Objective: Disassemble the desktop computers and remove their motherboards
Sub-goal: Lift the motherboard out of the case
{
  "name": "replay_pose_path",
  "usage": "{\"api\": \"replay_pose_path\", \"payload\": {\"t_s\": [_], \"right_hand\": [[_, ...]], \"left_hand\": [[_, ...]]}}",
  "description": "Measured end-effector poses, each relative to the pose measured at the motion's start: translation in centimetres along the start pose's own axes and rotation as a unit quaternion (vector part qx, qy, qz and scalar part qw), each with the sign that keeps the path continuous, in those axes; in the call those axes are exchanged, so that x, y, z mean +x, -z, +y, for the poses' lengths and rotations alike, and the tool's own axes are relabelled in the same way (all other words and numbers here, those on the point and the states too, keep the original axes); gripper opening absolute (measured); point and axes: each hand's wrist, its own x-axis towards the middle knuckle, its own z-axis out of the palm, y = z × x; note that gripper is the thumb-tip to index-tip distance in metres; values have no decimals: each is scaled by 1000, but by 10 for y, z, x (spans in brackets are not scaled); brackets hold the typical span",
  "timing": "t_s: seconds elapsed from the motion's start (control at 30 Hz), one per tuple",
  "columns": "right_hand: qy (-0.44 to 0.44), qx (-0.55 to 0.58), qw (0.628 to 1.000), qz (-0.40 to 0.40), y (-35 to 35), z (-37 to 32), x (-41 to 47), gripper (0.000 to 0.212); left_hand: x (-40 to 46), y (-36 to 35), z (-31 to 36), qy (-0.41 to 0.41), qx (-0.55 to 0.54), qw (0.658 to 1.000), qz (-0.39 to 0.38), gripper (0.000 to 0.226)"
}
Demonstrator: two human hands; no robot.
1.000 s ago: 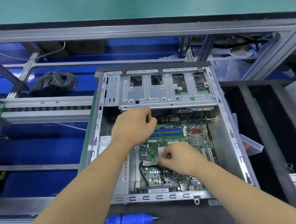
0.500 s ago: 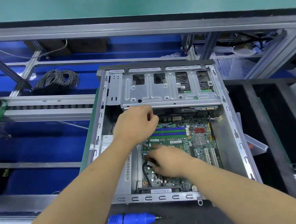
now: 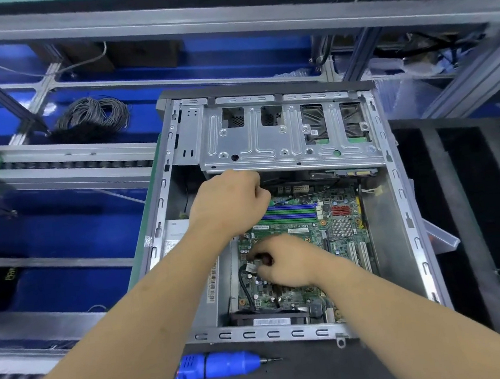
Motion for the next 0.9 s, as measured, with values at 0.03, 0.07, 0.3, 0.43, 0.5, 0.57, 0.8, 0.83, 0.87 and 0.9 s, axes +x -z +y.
{"api": "replay_pose_path", "payload": {"t_s": [0.03,0.07,0.3,0.43,0.5,0.57,0.8,0.83,0.87,0.9], "right_hand": [[-7,12,1000,14,1,4,-1,36],[-13,19,999,26,3,6,-1,33],[-19,-2,996,83,7,0,-3,25],[-57,-44,985,154,12,5,-7,22],[-73,-58,979,183,14,8,-10,23],[-80,-62,979,177,16,9,-14,24],[-78,-26,991,102,9,-29,-15,12],[-95,-6,991,96,6,-38,-13,12],[-113,13,989,93,4,-46,-11,13],[-130,31,987,93,1,-53,-10,15]], "left_hand": [[0,0,0,0,-5,1000,0,22],[1,0,0,-1,-8,1000,0,22],[3,0,-1,13,-22,1000,-1,25],[2,1,-1,14,-25,1000,-5,25],[1,1,-1,19,-32,999,-10,24],[1,3,-1,24,-36,999,-16,24],[0,2,0,26,-17,999,-15,23],[0,1,0,26,-16,999,-16,23],[0,1,-1,26,-13,999,-17,22],[1,0,0,28,-10,999,-18,22]]}}
